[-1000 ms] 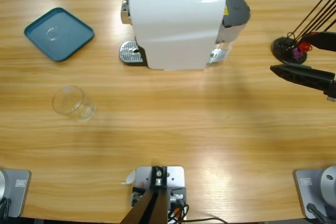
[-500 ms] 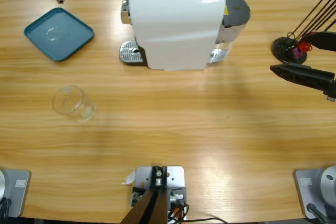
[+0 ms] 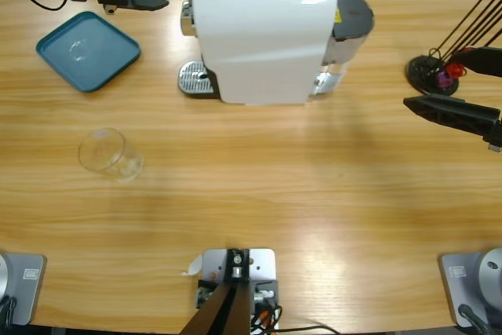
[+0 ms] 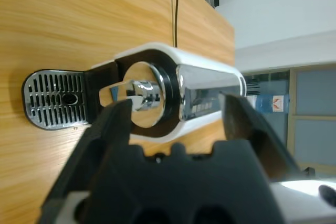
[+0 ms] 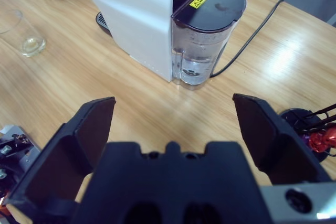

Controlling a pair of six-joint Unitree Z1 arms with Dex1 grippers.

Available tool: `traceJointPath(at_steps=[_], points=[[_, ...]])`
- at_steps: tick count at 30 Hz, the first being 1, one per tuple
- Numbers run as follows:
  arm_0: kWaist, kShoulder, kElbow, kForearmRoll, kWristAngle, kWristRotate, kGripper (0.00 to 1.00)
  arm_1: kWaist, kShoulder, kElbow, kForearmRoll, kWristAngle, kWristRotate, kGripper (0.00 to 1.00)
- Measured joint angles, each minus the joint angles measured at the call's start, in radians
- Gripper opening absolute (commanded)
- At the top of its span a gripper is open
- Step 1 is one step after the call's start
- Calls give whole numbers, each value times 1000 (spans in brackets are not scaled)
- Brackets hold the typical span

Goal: Pour coffee

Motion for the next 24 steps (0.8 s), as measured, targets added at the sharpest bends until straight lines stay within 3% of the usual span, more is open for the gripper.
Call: traceJointPath(at_steps=[2,4,22,23,24], points=[[2,1,0,0,-5,-8,312,0,0,0,0,0,0,996],[3,1,0,-4,-7,-9,121,0,0,0,0,0,0,996],[10,19,0,-22,-62,-17,107,0,0,0,0,1,0,996],[10,20,0,-23,-64,-17,92,0,0,0,0,2,0,996],[10,21,0,-24,-65,-17,11,0,0,0,0,2,0,996]])
